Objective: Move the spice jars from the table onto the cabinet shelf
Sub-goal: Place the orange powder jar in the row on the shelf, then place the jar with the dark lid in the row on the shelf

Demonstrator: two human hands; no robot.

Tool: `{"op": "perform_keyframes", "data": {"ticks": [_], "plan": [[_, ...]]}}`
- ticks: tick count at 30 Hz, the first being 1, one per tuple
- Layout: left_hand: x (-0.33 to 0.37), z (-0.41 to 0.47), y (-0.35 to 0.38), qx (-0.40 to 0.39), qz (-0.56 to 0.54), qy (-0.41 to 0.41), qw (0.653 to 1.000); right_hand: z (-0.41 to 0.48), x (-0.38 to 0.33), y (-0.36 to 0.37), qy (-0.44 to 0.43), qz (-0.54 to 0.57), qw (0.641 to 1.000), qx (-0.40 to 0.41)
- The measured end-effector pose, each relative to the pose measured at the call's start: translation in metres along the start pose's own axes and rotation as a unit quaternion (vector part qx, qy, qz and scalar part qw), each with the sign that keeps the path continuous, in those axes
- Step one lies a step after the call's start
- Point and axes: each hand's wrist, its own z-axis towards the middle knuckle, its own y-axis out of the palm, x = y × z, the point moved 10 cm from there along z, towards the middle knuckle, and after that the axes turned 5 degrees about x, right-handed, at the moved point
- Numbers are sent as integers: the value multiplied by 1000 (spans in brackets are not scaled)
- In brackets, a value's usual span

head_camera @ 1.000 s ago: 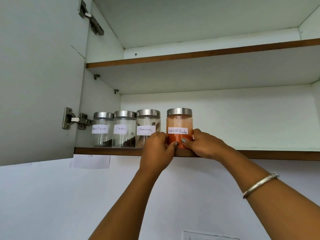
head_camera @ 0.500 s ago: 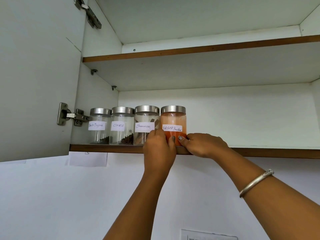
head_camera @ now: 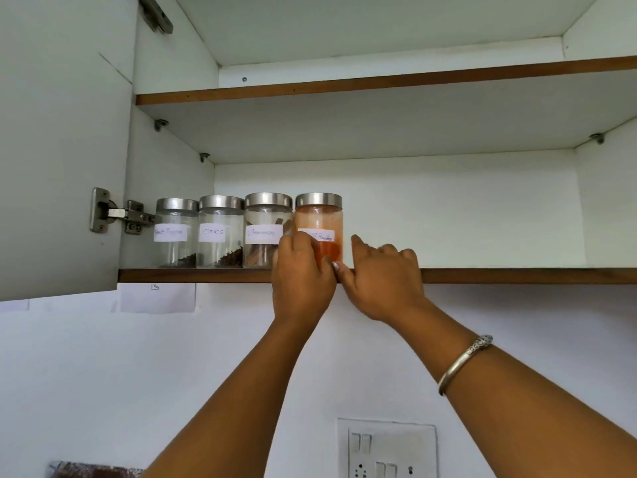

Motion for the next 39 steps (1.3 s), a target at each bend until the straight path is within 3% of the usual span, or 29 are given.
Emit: {"op": "perform_keyframes", "data": {"ticks": [5,8,12,15,18,22,25,29,33,36,39], "plan": [[68,-60,16,-20,-38,168,985,-54,14,-2,-56,19,998,-22],[87,-107,43,-89,-65,167,980,-97,48,1,-42,22,998,-43],[109,-198,96,-228,-84,153,958,-178,111,33,23,31,986,-162],[127,-281,137,-356,-106,147,917,-254,159,64,75,28,965,-249],[149,-373,176,-491,-126,141,851,-340,209,104,123,35,932,-338],[175,-488,218,-609,-130,130,772,-444,272,147,159,1,882,-443],[194,-545,245,-647,-139,123,740,-499,312,166,179,-7,862,-474],[202,-616,292,-687,-108,135,706,-553,367,183,239,10,856,-458],[185,-682,333,-694,-61,128,705,-595,413,202,298,25,840,-453],[178,-693,345,-686,-44,73,722,-615,430,223,305,40,842,-443],[161,-710,360,-712,-21,26,701,-624,434,246,306,63,851,-423]]}}
